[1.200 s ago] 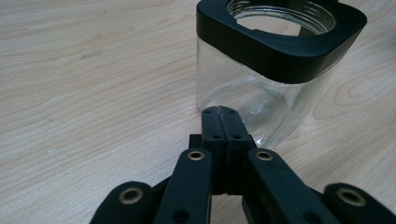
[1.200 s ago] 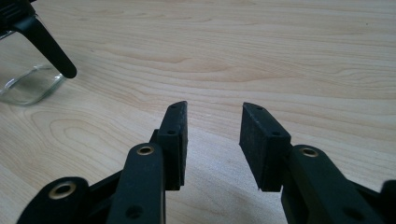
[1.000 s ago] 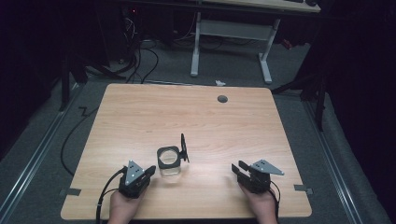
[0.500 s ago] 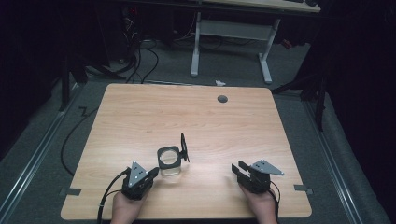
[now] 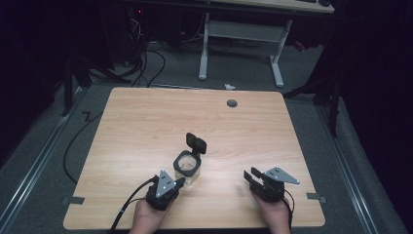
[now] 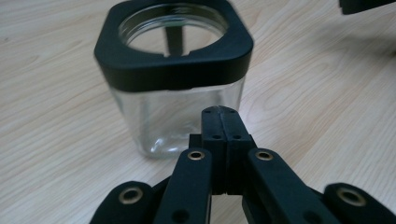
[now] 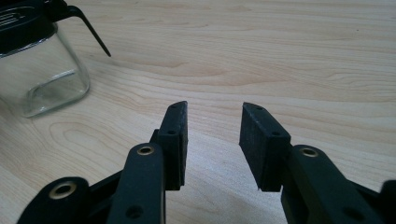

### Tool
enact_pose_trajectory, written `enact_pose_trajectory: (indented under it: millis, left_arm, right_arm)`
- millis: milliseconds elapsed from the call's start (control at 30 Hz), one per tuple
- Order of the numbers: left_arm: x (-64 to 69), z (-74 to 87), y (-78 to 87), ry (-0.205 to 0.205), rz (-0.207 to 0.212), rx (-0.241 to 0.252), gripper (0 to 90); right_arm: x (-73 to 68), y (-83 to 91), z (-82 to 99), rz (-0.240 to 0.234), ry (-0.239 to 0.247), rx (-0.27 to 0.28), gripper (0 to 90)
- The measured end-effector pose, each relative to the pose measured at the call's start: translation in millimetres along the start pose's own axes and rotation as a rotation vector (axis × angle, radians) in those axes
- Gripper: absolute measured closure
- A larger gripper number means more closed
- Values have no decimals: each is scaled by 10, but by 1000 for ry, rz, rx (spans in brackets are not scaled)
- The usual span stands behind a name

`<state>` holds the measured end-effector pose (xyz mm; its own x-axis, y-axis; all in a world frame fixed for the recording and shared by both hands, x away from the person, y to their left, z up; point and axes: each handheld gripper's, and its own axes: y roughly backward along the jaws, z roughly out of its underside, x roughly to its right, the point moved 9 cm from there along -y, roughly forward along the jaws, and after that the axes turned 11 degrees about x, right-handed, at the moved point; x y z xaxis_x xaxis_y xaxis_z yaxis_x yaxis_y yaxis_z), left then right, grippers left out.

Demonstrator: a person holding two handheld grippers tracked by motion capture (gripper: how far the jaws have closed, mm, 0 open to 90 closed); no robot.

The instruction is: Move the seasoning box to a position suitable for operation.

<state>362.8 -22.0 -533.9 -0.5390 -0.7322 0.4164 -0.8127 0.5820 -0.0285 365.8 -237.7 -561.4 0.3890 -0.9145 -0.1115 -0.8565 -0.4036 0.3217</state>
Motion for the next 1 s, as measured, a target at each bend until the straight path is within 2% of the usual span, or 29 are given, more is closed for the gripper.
enact_pose_trajectory:
  millis: [100,133,167,200,233,267,300,333,367,467,567,733,967,1000]
  left_arm:
    - [-12,-4,9,-6,-6,8,900]
    - [-87,-19,41,1,-26,14,900]
    - [-87,-19,41,1,-26,14,900]
    - [-193,-54,83,11,-53,27,900]
    - [-193,-54,83,11,-53,27,900]
    - [-312,-88,111,23,-82,36,900]
    - [-367,-109,117,33,-98,41,900]
    - [-367,-109,117,33,-98,41,900]
    - [-441,-168,119,49,-116,57,900]
    - [-497,-214,104,48,-127,69,900]
    - [-609,-250,45,50,-153,75,900]
    - [-706,-257,-51,67,-175,70,900]
    - [-705,-260,-176,56,-173,67,900]
    - [-713,-264,-208,67,-172,69,900]
  right_arm:
    - [9,0,5,-6,-1,-1,644]
    - [14,-2,9,-6,-2,-1,645]
    - [14,-2,9,-6,-2,-1,645]
    - [24,0,15,-7,-3,-4,651]
    - [24,0,15,-7,-3,-4,651]
    - [34,2,16,-6,-2,-4,655]
    - [37,4,16,-4,-6,-4,657]
    - [37,4,16,-4,-6,-4,657]
    - [42,4,11,-4,-6,-2,659]
    - [34,4,9,-3,-6,-2,660]
    - [1,-4,12,-8,6,-7,665]
    - [-4,-17,32,-9,13,-17,666]
    - [5,-18,37,-10,9,-17,665]
    - [4,-19,37,-10,9,-18,665]
